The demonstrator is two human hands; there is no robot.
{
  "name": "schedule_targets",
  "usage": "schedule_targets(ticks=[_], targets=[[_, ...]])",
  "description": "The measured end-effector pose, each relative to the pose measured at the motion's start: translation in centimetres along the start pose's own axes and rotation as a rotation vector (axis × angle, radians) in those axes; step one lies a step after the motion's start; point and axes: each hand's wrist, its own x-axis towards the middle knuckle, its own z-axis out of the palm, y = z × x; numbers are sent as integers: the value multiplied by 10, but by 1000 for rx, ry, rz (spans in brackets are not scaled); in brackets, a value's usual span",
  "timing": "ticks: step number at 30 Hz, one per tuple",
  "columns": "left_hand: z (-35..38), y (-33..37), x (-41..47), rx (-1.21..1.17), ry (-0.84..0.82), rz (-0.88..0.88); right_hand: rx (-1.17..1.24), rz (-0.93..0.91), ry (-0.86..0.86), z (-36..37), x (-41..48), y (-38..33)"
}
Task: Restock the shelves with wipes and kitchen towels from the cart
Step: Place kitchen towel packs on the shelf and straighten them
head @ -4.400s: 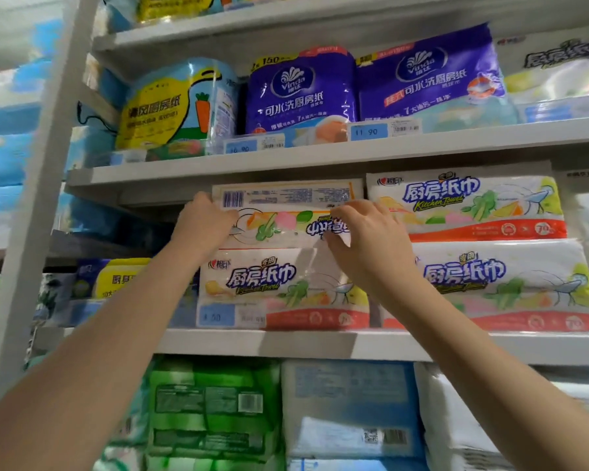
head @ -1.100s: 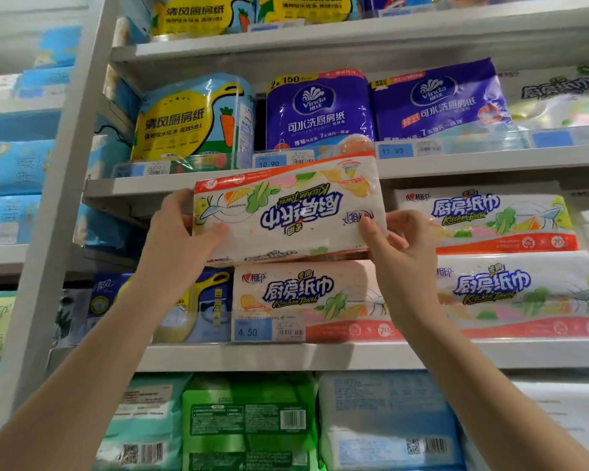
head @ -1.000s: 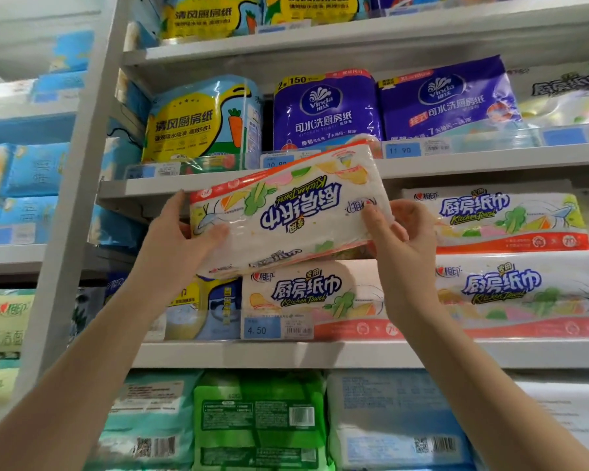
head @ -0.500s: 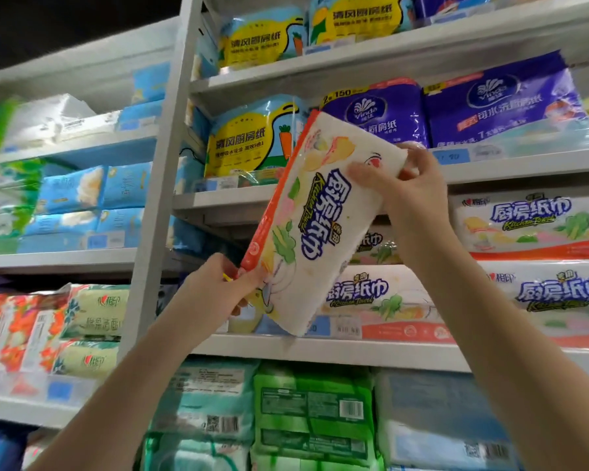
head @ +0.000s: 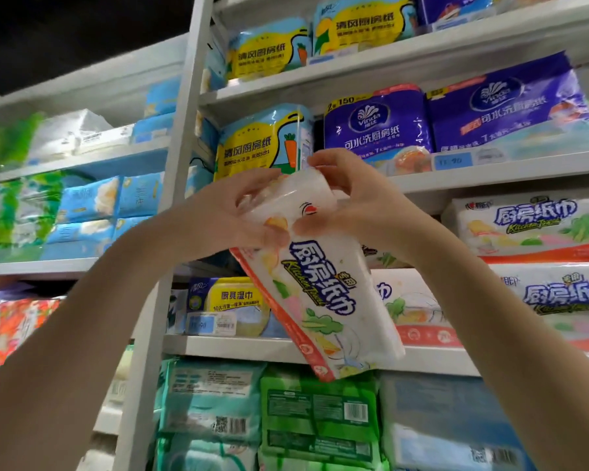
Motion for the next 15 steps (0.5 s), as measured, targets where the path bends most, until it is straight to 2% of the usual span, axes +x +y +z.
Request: schedule_targets(ticks=[3, 6, 11, 15], targets=[[-1, 3, 0, 111, 90, -25, -10, -67, 12, 4, 0, 0], [1, -6, -3, 19, 240, -47, -71, -81, 139, 3, -6, 7], [1, -34, -10, -229, 466, -146, -200, 90, 342, -7, -32, 42], [11, -47, -7, -413, 578, -228, -157, 248, 491, -2, -40, 63]])
